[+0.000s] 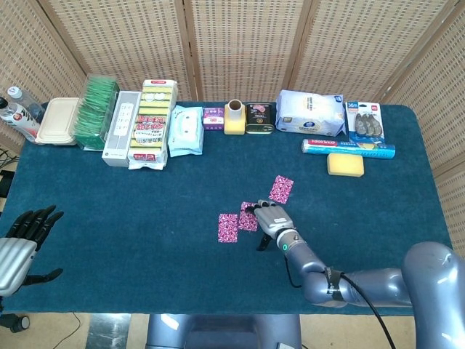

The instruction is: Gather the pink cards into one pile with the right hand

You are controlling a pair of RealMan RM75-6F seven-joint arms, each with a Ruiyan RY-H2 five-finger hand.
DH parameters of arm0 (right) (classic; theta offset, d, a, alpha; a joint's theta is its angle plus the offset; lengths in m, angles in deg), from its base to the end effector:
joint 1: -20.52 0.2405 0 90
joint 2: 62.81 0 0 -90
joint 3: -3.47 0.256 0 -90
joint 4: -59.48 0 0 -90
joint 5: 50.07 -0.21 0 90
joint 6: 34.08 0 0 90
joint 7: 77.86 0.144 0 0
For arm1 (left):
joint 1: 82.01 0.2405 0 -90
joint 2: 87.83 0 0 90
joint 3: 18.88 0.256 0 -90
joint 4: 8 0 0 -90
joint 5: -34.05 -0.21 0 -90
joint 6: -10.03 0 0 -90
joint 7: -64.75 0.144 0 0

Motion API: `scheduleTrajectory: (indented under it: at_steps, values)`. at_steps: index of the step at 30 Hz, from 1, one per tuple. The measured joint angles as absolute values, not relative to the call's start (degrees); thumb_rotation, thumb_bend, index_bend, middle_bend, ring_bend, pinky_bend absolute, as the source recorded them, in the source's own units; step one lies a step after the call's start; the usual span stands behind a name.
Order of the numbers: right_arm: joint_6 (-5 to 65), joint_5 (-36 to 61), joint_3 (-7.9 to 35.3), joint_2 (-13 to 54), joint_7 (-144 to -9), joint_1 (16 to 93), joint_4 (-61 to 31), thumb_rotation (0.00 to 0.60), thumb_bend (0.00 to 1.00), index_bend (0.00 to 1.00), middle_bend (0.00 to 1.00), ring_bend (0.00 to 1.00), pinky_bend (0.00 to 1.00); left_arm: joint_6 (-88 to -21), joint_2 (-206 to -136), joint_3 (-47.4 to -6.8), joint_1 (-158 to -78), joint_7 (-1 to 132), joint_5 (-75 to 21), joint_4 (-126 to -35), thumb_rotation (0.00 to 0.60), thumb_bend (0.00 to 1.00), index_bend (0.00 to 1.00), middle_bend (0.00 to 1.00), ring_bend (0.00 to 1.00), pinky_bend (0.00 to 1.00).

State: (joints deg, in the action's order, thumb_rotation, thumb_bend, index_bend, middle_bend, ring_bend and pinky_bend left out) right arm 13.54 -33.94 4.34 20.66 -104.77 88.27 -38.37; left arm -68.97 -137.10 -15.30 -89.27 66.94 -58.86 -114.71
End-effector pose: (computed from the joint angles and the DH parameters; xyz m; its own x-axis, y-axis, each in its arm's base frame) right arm -0.1005 -0.3364 -0.0392 0.3723 -0.6554 0.6571 -0.9261 -0.2150 0.3101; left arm -0.2712 0.1624 0.1814 0.4619 0.1908 0.8662 0.8855 -0.1554 -0.4380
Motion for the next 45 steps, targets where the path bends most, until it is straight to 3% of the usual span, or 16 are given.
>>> scheduleTrajectory:
  at_steps: [23,34,45]
  values:
    - [16.2,-27.9,-2.1,9.7,-103.4,80.0,-47.4,0.6,0.0,0.14,0.17,0.05,0.03,-68.8,-137.3,-14.9,-89.1,68.0,-59.6,-115.3,0.6,0.06,0.0,0.0,0.0,0.0]
    - [18.5,-22.2,2.2,8.9,-103.1,79.4,-51.2,0.6,0.0,0.16,0.17,0.05,0.03,-68.9,-137.4,-14.8,-89.2,68.1,-59.8,-115.3,0.6,0.06,0.0,0.0,0.0,0.0]
    - [21.9,-16.7,2.7,14.6,-108.3,80.2,-48.9,0.6,0.0,0.22,0.16,0.05,0.02,-68.9,-137.2,-14.7,-89.2,67.1,-60.1,-114.9,0.6,0.06,0.0,0.0,0.0,0.0]
